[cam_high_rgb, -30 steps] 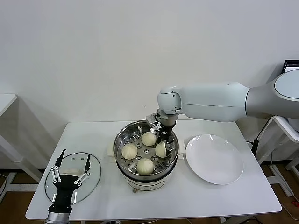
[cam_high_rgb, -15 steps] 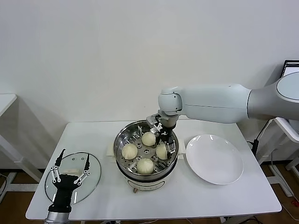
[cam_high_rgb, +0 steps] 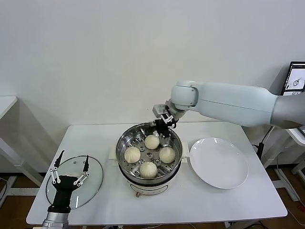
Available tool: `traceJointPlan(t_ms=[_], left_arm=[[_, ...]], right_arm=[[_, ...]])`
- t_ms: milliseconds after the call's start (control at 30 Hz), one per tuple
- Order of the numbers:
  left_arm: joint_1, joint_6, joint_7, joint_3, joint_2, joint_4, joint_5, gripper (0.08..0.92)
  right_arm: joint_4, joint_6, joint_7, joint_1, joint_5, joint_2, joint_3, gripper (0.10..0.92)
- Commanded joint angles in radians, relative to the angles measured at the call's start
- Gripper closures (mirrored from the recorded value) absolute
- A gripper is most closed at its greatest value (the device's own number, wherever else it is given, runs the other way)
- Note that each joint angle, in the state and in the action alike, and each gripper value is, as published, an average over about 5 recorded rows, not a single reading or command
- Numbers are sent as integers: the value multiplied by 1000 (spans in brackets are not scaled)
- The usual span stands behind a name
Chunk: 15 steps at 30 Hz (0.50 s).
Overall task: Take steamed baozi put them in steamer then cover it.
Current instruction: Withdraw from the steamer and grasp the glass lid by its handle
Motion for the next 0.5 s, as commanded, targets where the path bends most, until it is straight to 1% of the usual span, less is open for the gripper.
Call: traceJointPlan(t_ms=[33,133,200,367,500], left_arm=[[-51,96,-77,-7,23,55,201,177],[-60,115,-93,-7,32,65,244,177],[-63,126,-103,-9,36,65,279,177],[-66,145,-114,-12,52,79,386,177],[-76,124,-109,-34,58,132,539,177]], right_arm=[[74,245,1006,-281,8,-229,334,203],[95,283,1150,-464,-16,-279,526,203],[103,309,1205,-613,-38,-303,679,203],[109,358,1237,-985,-122,-319,1072,203],[110,388,1214,-1275,-207,-262,1373,203]])
